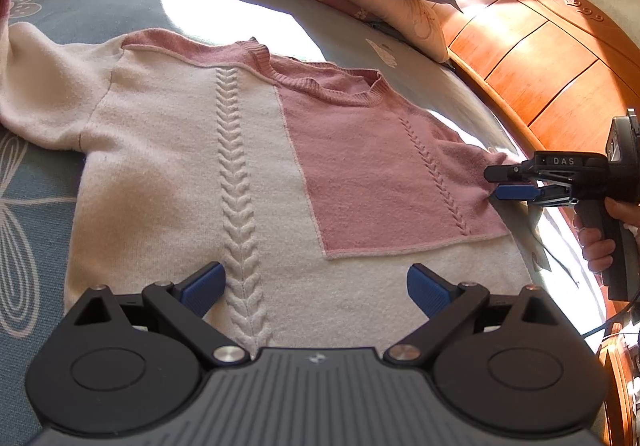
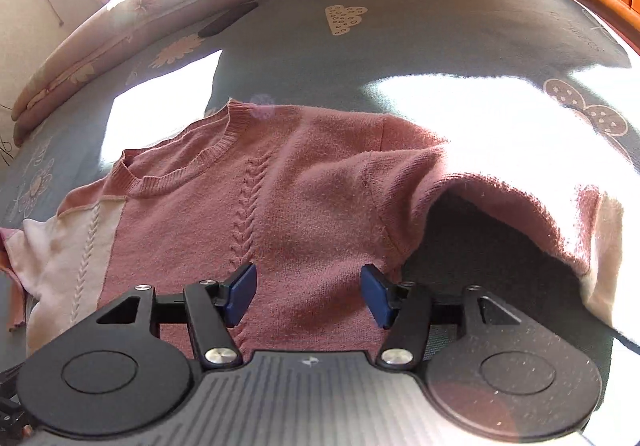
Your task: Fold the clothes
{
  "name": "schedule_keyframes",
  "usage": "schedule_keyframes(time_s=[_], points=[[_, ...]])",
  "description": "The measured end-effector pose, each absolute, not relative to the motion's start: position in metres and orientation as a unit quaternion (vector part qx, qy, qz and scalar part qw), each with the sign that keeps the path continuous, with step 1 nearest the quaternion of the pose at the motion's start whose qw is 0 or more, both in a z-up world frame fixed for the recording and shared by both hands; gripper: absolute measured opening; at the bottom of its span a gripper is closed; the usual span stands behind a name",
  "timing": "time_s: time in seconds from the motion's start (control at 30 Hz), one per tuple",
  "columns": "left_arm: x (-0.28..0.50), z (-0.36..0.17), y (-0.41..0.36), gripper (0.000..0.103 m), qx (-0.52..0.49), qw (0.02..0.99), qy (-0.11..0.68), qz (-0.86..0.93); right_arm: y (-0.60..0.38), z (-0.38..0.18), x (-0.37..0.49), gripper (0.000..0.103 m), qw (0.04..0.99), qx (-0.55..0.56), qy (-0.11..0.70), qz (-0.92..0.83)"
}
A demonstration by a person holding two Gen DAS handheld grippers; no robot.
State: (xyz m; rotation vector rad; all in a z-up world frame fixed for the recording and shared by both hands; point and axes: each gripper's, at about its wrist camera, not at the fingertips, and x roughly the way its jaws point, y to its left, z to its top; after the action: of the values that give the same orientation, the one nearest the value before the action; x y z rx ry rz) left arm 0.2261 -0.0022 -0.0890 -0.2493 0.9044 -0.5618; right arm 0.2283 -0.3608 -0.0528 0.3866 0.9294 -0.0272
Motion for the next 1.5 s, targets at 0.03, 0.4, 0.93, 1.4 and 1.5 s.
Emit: schedule_keyframes(time_s=[0.03,0.4,0.93,1.4,1.5], points=[[0.226,-0.089,-0.002,0.097,-0.117,0.855,0.429,-0.266,-0.352,-0.051,0.223,0.066,0.876,0.188,0.443,0.007],[0.226,-0.09,0.0,0.097,-0.128,0.854,0.43,-0.264,-0.35,-0.081,0.185,0.068,0.872,0.171,0.457,-0.035],[0.217,-0.091,-0.01,0.1,-0.094,0.87,0.413,-0.254,-0.332,-0.091,0.077,0.075,0.88,0.234,0.412,-0.031],[0.205,-0.084,-0.013,0.1,-0.062,0.884,0.398,-0.238,-0.272,-0.06,0.059,0.079,0.908,0.107,0.403,-0.034],[0.204,-0.083,-0.013,0.1,-0.055,0.888,0.394,-0.231,-0.236,-0.066,0.081,0.083,0.917,0.045,0.397,-0.016]])
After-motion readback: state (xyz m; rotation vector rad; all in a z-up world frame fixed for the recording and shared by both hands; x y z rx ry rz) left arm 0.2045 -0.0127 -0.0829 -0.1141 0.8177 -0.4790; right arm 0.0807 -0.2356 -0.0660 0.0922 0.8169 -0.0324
